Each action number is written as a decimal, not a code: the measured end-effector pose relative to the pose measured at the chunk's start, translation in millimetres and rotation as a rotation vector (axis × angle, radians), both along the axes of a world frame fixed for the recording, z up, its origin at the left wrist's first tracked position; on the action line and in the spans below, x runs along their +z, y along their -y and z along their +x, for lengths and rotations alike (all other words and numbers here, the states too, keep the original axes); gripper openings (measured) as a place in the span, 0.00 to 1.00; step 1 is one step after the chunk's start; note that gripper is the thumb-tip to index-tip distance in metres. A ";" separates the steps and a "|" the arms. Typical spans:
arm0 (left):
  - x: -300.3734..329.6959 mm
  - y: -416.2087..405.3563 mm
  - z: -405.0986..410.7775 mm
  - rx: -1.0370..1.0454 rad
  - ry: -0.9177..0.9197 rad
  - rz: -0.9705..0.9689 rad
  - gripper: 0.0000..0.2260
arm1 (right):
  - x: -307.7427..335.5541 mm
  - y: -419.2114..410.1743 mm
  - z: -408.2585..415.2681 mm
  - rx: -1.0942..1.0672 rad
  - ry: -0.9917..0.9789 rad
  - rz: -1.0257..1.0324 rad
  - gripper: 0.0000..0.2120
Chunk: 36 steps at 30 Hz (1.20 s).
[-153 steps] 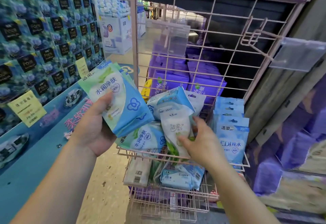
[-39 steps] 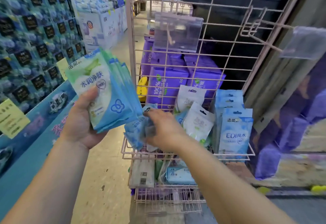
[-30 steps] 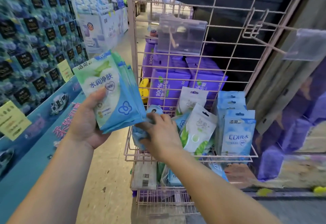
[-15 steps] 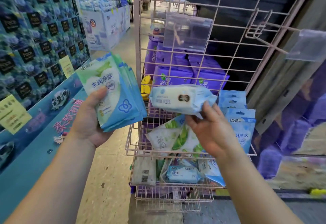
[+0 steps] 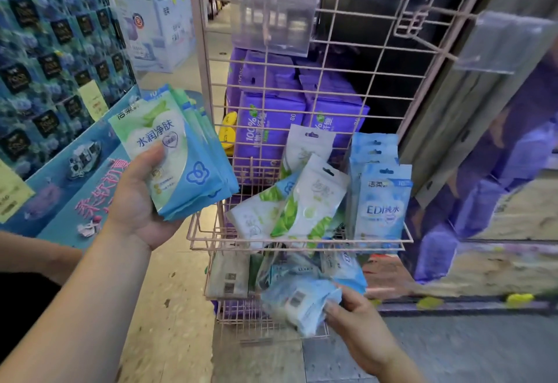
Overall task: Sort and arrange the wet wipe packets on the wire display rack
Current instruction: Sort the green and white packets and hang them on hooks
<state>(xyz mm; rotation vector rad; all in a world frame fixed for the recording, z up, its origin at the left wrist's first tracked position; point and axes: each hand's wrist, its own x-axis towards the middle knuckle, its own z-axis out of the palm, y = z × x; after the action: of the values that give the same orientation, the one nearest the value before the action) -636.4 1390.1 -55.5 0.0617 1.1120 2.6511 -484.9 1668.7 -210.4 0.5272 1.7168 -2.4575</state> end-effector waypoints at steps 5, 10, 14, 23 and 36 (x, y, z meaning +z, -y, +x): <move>-4.2 -4.3 7.6 0.018 0.018 -0.004 0.23 | 5.2 -11.0 -28.8 -0.234 0.000 0.311 0.12; -3.5 -5.8 11.1 0.038 0.022 -0.022 0.16 | -18.5 -20.2 -46.9 -0.272 0.235 1.126 0.15; -3.3 -10.4 13.5 0.061 -0.006 -0.028 0.14 | -10.9 -20.0 -46.3 -0.211 0.238 1.186 0.19; -0.3 -27.3 21.2 -0.027 -0.085 -0.211 0.10 | 97.9 38.6 -21.7 -0.129 -0.266 0.982 0.11; -1.8 -11.3 13.8 -0.092 -0.048 -0.110 0.36 | 160.8 56.6 -144.4 0.302 -0.122 2.092 0.15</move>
<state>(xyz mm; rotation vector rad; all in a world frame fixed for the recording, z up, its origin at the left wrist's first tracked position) -622.6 1401.4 -57.3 0.1519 1.2373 2.5161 -629.2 1612.1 -49.6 0.0524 3.2348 0.2837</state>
